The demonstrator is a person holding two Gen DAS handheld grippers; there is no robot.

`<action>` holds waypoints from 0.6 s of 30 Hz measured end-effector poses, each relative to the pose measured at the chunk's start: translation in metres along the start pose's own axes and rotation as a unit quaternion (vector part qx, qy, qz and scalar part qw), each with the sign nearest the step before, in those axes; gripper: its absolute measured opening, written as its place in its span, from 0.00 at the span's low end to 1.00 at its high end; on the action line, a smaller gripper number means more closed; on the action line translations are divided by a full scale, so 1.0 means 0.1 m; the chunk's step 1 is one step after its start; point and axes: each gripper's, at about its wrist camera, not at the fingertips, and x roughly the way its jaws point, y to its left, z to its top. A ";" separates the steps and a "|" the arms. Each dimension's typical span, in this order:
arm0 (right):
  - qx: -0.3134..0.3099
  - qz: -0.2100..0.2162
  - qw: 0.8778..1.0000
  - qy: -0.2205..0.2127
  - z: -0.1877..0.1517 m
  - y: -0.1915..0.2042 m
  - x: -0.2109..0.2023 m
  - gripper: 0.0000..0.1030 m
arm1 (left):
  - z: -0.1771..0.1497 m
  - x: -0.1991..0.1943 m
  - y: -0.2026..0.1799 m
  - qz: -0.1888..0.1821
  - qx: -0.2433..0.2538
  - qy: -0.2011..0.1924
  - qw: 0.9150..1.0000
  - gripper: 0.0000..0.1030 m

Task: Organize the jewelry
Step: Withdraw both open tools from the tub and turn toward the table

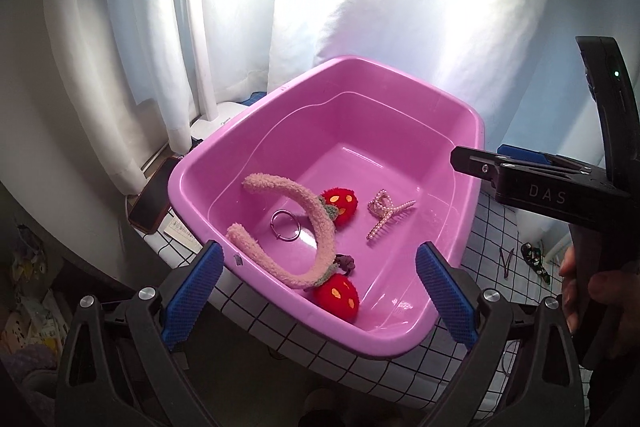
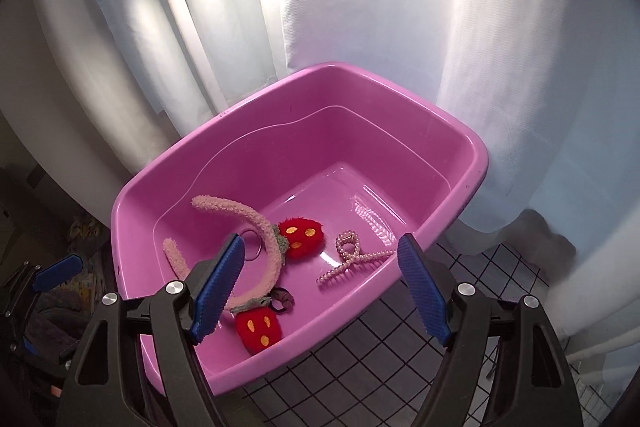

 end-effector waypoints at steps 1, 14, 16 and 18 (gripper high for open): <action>0.008 -0.001 1.000 -0.007 -0.07 -0.06 -0.09 0.75 | -0.02 -0.04 -0.04 -0.001 0.004 -0.006 1.000 0.93; 0.133 -0.099 0.986 -0.029 -1.60 -1.15 -1.18 0.76 | -0.26 -0.27 -0.99 -0.068 0.068 -0.021 0.995 0.93; 0.160 -0.125 0.979 -0.022 -1.88 -1.39 -1.31 0.76 | -0.34 -0.24 -1.19 -0.081 0.082 -0.017 0.993 0.93; 0.186 -0.147 0.971 -0.015 -2.16 -1.62 -1.44 0.76 | -0.43 -0.20 -1.39 -0.094 0.093 -0.013 0.991 0.93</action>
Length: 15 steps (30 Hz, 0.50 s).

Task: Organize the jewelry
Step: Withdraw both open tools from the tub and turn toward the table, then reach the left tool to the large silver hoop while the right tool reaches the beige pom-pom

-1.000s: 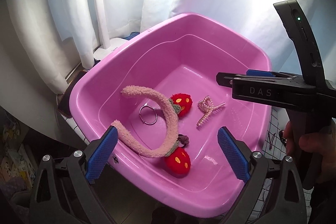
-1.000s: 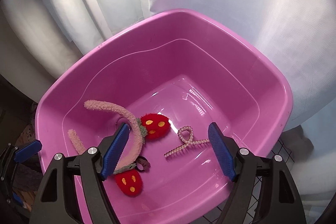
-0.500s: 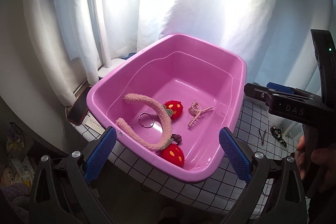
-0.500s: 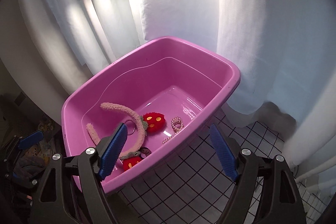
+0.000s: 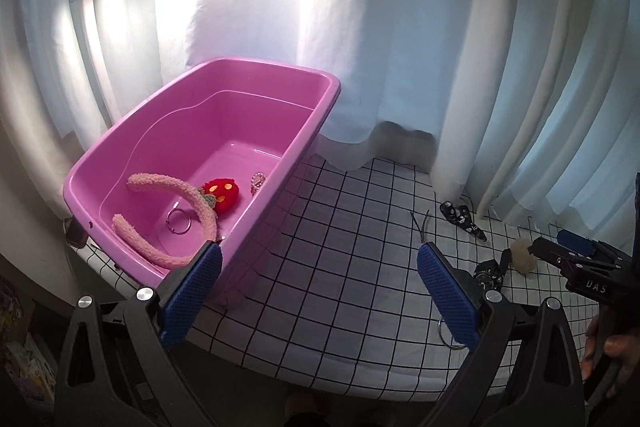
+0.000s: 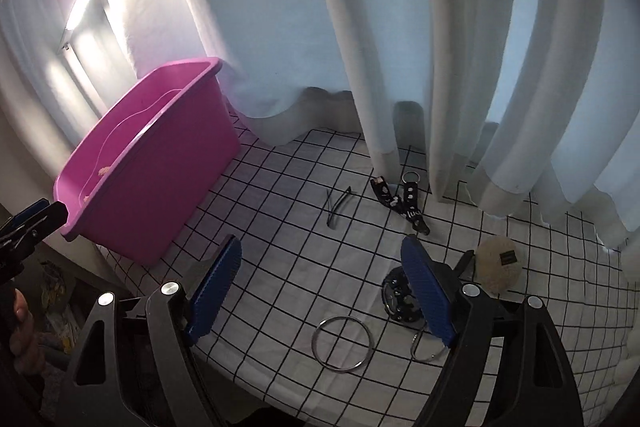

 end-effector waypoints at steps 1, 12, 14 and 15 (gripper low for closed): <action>0.012 -0.011 1.000 0.000 -0.08 -0.17 -0.03 0.76 | -0.03 0.05 -0.10 -0.005 0.003 0.003 1.000 0.93; 0.041 -0.028 0.998 0.034 -0.67 -1.74 -0.03 0.76 | -0.62 0.55 -1.21 0.015 -0.043 0.055 0.997 0.93; 0.025 -0.023 0.999 0.042 -0.71 -1.91 0.06 0.76 | -0.76 0.64 -1.35 0.033 -0.062 0.072 0.995 0.93; 0.019 -0.015 0.999 0.049 -0.72 -1.97 0.11 0.76 | -0.84 0.67 -1.42 0.043 -0.070 0.078 0.994 0.93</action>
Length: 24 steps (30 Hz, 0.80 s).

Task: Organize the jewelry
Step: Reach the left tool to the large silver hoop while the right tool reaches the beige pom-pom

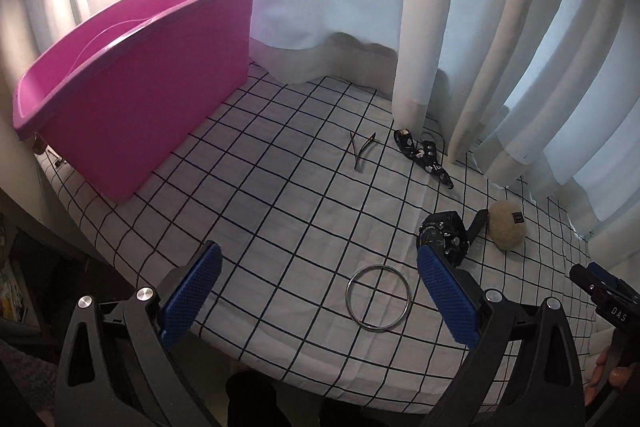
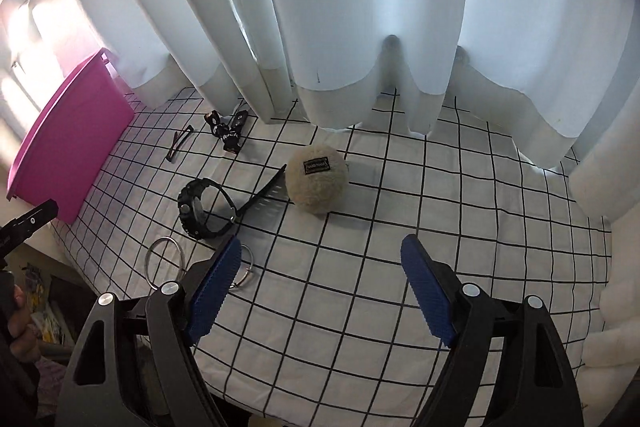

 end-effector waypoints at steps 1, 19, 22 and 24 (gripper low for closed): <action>-0.007 0.009 1.000 0.006 0.01 -0.06 0.05 0.76 | -0.08 0.03 -0.05 0.009 -0.007 0.005 1.000 0.93; -0.064 0.057 0.996 0.021 0.17 -0.24 0.78 0.76 | -0.73 0.62 -0.46 0.075 -0.043 0.030 0.996 0.93; -0.075 0.051 0.996 0.021 0.19 -0.21 0.88 0.76 | -0.80 0.71 -0.55 0.072 -0.033 0.032 0.996 0.93; -0.075 0.053 0.996 0.019 0.20 -0.20 0.93 0.76 | -0.84 0.78 -0.60 0.074 -0.026 0.036 0.996 0.93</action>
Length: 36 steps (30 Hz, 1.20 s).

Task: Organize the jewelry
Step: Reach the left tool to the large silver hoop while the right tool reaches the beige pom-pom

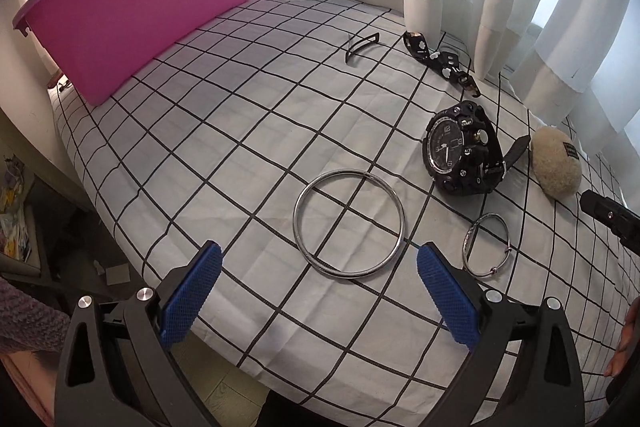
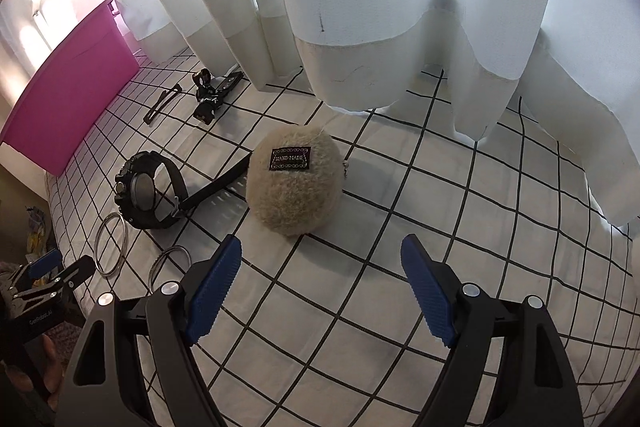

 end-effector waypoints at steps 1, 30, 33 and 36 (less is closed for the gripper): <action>-0.001 0.002 1.000 0.000 0.01 0.00 0.02 0.76 | -0.01 0.03 -0.02 -0.001 0.000 0.001 1.000 0.93; -0.048 -0.018 0.999 0.000 0.26 0.14 0.52 0.76 | 0.07 0.36 -0.13 0.015 -0.010 -0.023 1.000 0.95; -0.053 -0.023 0.998 -0.005 0.28 0.13 0.54 0.76 | 0.09 0.37 -0.13 0.015 -0.013 -0.030 0.999 0.95; -0.063 -0.033 0.997 -0.008 0.31 0.16 0.58 0.76 | 0.11 0.38 -0.15 0.017 -0.015 -0.039 0.999 0.95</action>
